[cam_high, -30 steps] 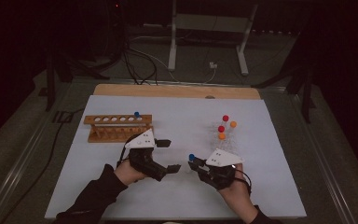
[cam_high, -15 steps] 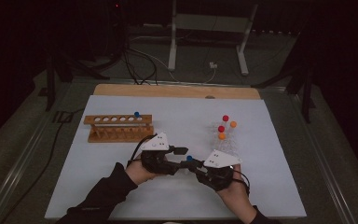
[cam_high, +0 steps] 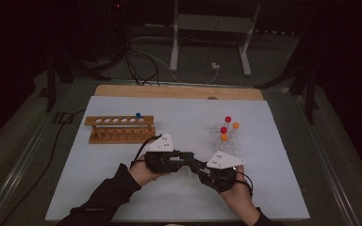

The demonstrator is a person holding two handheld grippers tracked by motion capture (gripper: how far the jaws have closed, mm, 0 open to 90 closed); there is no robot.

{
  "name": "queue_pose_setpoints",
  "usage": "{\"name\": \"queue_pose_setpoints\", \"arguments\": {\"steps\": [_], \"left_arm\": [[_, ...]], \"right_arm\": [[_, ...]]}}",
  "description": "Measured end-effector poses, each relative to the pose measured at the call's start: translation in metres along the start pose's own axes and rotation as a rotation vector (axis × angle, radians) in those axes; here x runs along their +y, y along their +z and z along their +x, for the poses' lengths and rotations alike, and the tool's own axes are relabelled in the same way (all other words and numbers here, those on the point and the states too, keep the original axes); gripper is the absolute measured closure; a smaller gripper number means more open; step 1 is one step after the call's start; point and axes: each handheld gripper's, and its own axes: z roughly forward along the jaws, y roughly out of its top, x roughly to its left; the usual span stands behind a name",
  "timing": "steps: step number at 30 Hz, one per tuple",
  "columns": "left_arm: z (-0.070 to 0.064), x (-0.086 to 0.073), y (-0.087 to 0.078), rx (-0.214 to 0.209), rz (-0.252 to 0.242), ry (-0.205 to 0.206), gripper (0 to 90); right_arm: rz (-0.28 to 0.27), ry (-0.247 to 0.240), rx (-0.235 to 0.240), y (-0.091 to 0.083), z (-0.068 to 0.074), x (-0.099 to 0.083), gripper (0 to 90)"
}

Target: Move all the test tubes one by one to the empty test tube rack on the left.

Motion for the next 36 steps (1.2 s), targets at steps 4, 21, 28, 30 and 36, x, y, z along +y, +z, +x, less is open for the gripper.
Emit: {"name": "queue_pose_setpoints", "arguments": {"steps": [4, 21, 28, 30, 36], "left_arm": [[0.001, 0.002, -0.004, 0.027, 0.0, 0.009, 77.0], [0.029, 0.007, -0.074, 0.215, -0.032, -0.019, 77.2], [0.043, 0.009, -0.105, 0.31, -0.052, -0.03, 77.1], [0.048, 0.01, -0.115, 0.344, -0.055, -0.031, 77.2], [0.066, 0.014, -0.141, 0.426, -0.078, -0.052, 77.2]], "right_arm": [[-0.013, -0.011, -0.009, -0.002, 0.001, 0.0, 76.6], [-0.076, 0.029, 0.001, -0.007, -0.009, 0.0, 36.4], [-0.095, 0.045, -0.023, -0.009, -0.009, 0.0, 13.1], [-0.105, 0.055, -0.034, -0.009, -0.01, -0.001, 7.4], [-0.115, 0.051, 0.013, -0.012, -0.012, -0.001, 0.0]]}}
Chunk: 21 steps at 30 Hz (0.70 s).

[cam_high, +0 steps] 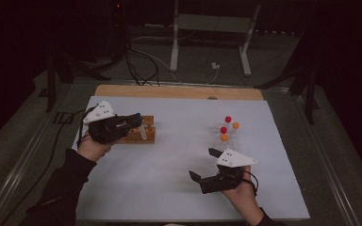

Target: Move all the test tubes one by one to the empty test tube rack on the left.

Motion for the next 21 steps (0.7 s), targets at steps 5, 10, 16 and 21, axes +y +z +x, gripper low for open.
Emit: {"name": "queue_pose_setpoints", "arguments": {"steps": [5, 10, 16, 21], "left_arm": [[0.015, 0.004, -0.004, 0.053, 0.0, 0.004, 77.2], [0.03, 0.007, -0.004, 0.101, -0.005, 0.006, 77.2], [0.048, 0.005, 0.001, 0.141, -0.008, -0.012, 77.2], [0.061, -0.001, 0.012, 0.169, -0.007, -0.038, 77.2]], "right_arm": [[-0.021, 0.026, 0.016, -0.003, -0.003, 0.001, 0.0], [-0.023, 0.023, 0.011, -0.004, -0.003, 0.001, 0.0], [-0.024, 0.012, 0.009, -0.004, -0.003, 0.001, 0.0], [-0.021, 0.009, 0.007, -0.005, -0.002, 0.001, 0.0]]}}
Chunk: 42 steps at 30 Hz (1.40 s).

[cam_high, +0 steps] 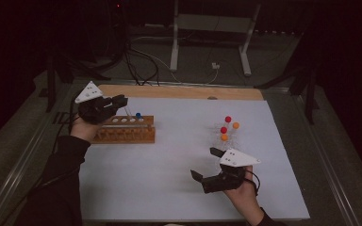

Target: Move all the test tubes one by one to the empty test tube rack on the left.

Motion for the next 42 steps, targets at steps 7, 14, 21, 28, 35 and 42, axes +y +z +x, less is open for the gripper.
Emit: {"name": "queue_pose_setpoints", "arguments": {"steps": [7, 14, 21, 28, 35, 42], "left_arm": [[0.005, -0.012, 0.015, 0.009, 0.015, -0.022, 77.2], [0.004, -0.028, 0.025, 0.005, 0.039, -0.037, 77.2], [0.001, -0.043, 0.034, 0.002, 0.068, -0.046, 77.1], [0.001, -0.053, 0.038, 0.011, 0.082, -0.049, 77.1], [0.001, -0.063, 0.043, 0.011, 0.096, -0.064, 77.1], [0.001, -0.065, 0.043, 0.01, 0.093, -0.071, 77.0]], "right_arm": [[0.002, -0.003, 0.003, -0.001, 0.0, 0.0, 0.0], [0.004, -0.005, 0.007, -0.001, 0.0, -0.001, 0.0], [0.004, -0.005, 0.014, -0.001, 0.0, -0.001, 0.0], [0.003, -0.005, 0.016, -0.002, 0.0, -0.001, 0.0], [0.0, -0.007, 0.019, -0.002, 0.0, -0.001, 0.0], [0.001, -0.003, 0.022, -0.002, 0.0, -0.001, 0.0]]}}
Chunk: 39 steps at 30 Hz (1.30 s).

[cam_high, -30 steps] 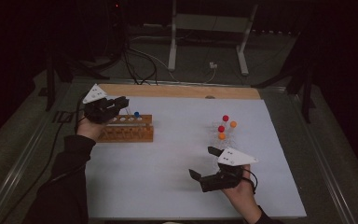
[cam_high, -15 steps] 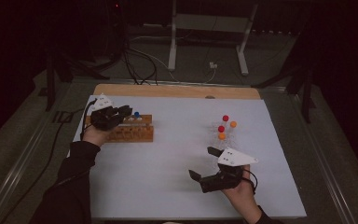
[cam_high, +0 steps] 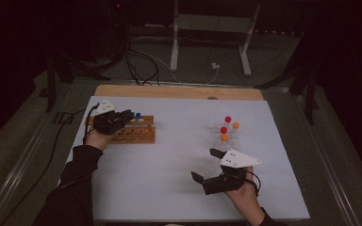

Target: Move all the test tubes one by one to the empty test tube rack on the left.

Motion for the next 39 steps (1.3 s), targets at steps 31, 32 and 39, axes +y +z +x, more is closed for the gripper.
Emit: {"name": "queue_pose_setpoints", "arguments": {"steps": [31, 32, 39], "left_arm": [[-0.043, -0.009, -0.066, -0.163, -0.084, -0.028, 16.3], [-0.046, -0.01, -0.066, -0.173, -0.079, -0.027, 15.1], [-0.07, -0.02, -0.068, -0.268, -0.042, 0.006, 7.3]], "right_arm": [[-0.033, 0.04, -0.226, -0.044, -0.07, 0.009, 0.0], [-0.022, 0.047, -0.233, -0.043, -0.071, 0.008, 0.0], [0.016, 0.08, -0.263, -0.032, -0.076, -0.002, 0.0]]}}
